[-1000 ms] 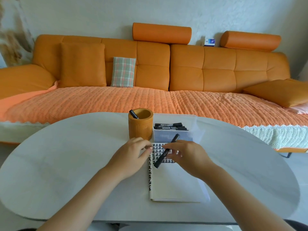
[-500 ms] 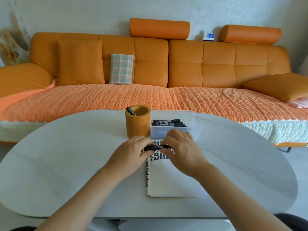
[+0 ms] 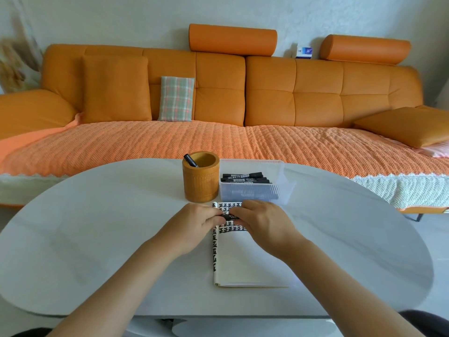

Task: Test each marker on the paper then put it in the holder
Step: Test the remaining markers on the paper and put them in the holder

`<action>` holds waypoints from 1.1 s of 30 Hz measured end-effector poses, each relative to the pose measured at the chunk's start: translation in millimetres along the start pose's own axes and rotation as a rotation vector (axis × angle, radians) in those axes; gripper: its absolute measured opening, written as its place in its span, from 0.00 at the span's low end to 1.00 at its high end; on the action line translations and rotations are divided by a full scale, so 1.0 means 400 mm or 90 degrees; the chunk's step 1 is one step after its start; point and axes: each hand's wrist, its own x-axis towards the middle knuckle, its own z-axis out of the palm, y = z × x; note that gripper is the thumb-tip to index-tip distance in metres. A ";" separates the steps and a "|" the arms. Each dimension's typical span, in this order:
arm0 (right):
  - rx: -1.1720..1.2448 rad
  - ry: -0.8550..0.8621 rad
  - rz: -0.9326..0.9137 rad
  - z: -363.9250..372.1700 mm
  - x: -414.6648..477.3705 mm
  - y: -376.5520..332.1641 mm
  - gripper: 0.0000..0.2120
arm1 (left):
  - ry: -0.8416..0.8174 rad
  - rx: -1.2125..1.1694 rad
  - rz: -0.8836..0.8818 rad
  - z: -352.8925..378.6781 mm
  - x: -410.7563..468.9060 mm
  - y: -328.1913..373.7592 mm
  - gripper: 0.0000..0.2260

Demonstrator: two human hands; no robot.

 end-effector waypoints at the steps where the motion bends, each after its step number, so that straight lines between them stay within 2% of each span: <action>1: -0.013 0.012 -0.009 -0.003 0.004 0.002 0.15 | 0.001 -0.024 -0.011 -0.001 0.000 0.002 0.07; 5: -0.015 0.000 0.031 -0.018 -0.001 -0.020 0.14 | 0.020 0.031 0.046 -0.004 0.000 -0.009 0.05; 6: 0.020 -0.037 0.068 -0.019 0.000 -0.027 0.13 | 0.028 0.067 0.076 -0.004 0.001 -0.016 0.05; 8: 0.191 -0.123 0.165 -0.018 0.007 -0.026 0.14 | 0.036 0.116 0.119 -0.006 0.000 -0.026 0.05; 10: 0.268 -0.156 0.199 -0.022 0.009 -0.021 0.15 | 0.033 0.117 0.131 -0.009 -0.001 -0.032 0.06; 13: 0.111 -0.081 0.091 -0.017 0.005 -0.013 0.08 | 0.004 0.043 0.070 -0.006 -0.004 -0.028 0.05; 16: -0.024 -0.005 -0.006 -0.009 0.008 -0.006 0.09 | -0.014 -0.001 -0.019 -0.009 -0.009 -0.039 0.11; 19: -0.038 -0.003 0.040 -0.014 0.005 0.010 0.10 | 0.027 0.023 -0.027 -0.021 -0.025 -0.082 0.05; 21: 0.040 -0.046 0.120 -0.015 -0.008 0.028 0.11 | 0.069 0.066 -0.019 -0.025 -0.032 -0.114 0.06; 25: 0.196 -0.071 0.161 -0.004 -0.017 0.029 0.07 | 0.095 0.117 -0.060 -0.007 -0.043 -0.133 0.10; 28: 0.273 -0.067 0.199 -0.007 -0.011 0.012 0.20 | 0.082 0.147 -0.052 0.006 -0.047 -0.133 0.12; 29: 0.303 -0.060 0.201 -0.009 -0.009 0.005 0.20 | 0.083 0.156 -0.043 0.007 -0.048 -0.132 0.11; 33: 0.373 -0.029 0.208 -0.013 -0.007 -0.013 0.15 | 0.084 0.162 -0.028 0.011 -0.057 -0.127 0.13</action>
